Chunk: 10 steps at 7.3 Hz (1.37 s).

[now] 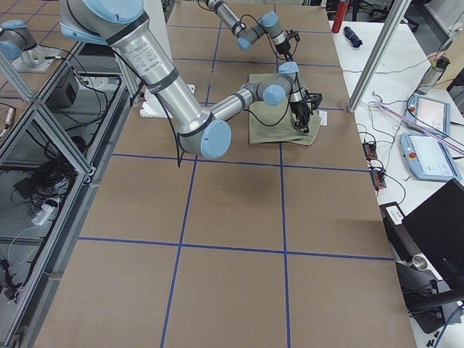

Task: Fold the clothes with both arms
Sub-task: 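Lay the hem near the collar and open both grippers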

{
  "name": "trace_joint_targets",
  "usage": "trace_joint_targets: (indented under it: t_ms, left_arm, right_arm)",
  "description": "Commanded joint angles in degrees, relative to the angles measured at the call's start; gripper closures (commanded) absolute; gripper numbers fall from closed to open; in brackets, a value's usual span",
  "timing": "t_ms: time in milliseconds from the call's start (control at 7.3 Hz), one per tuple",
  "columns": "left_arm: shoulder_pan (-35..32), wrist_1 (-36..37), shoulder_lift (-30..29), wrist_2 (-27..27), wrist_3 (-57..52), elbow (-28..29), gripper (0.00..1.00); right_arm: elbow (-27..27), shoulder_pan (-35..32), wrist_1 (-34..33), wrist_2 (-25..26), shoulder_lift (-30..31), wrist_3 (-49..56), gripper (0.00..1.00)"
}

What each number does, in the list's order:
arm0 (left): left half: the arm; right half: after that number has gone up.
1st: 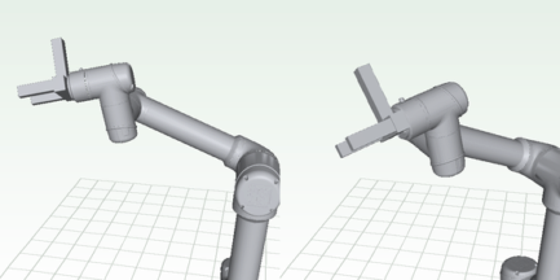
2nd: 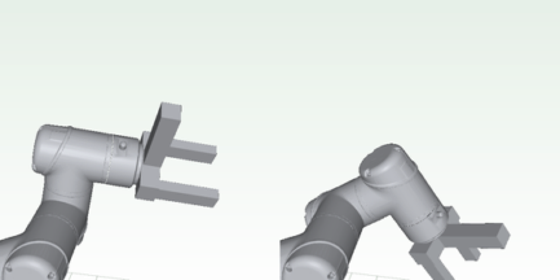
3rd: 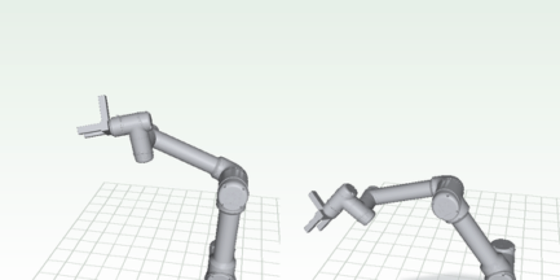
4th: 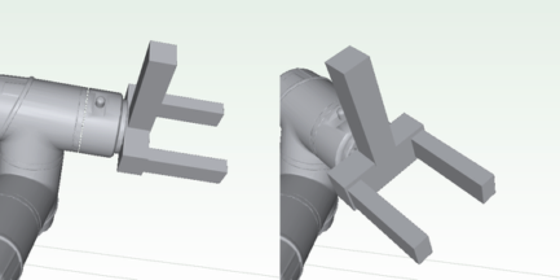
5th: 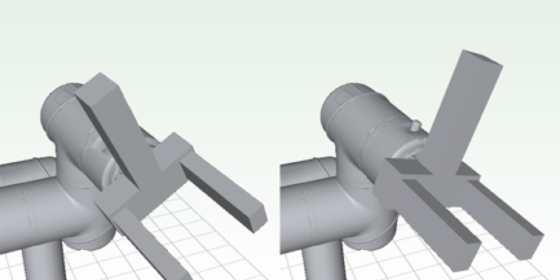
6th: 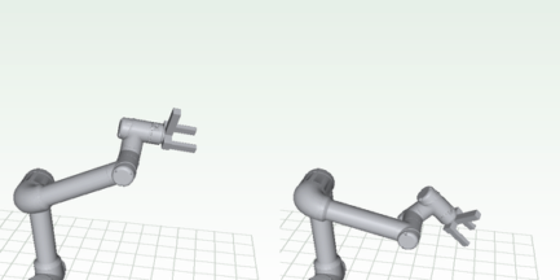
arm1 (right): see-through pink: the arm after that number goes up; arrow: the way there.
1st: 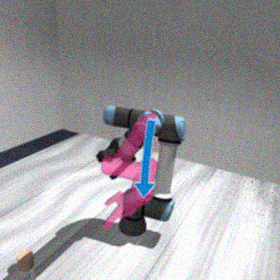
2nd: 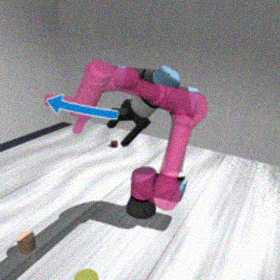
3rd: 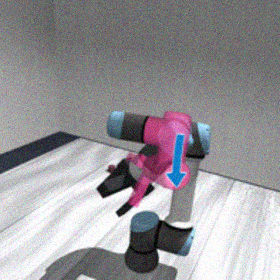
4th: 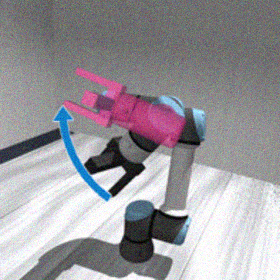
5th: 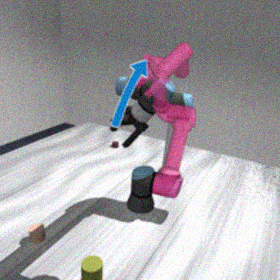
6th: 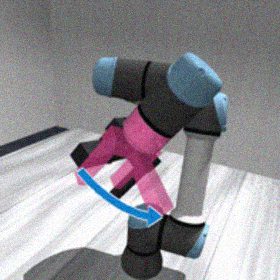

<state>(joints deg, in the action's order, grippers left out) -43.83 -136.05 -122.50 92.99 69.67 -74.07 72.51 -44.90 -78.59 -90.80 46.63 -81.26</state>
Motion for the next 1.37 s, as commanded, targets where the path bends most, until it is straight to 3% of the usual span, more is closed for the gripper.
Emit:
trace_joint_targets:
  t_ms: [0,685,822,959,1096,1233]
  left_arm:
    - [-0.1,-0.1,0.1,0.0,-0.1,0.7,1.00]
    - [-1.0,-0.2,0.3,0.3,-0.1,0.6,1.00]
    - [-1.0,-0.2,0.2,0.3,-0.1,0.6,0.96]
    - [-1.0,-0.2,0.3,0.3,-0.1,0.6,0.66]
    - [-1.0,-0.2,0.3,0.3,-0.1,0.6,0.62]
    - [-0.9,-0.2,0.3,0.3,0.0,0.6,0.61]
  right_arm:
    - [-1.5,-0.4,1.0,0.0,-0.4,0.0,1.00]
    - [-2.4,-0.3,1.0,0.0,-0.9,0.0,1.00]
    - [-2.6,-0.3,1.0,0.1,-0.8,0.2,1.00]
    - [-2.6,-0.3,1.1,0.1,-0.8,0.2,1.00]
    - [-2.6,-0.3,1.1,0.1,-0.9,0.2,0.77]
    - [-2.5,-0.4,1.2,0.1,-1.0,0.0,0.66]
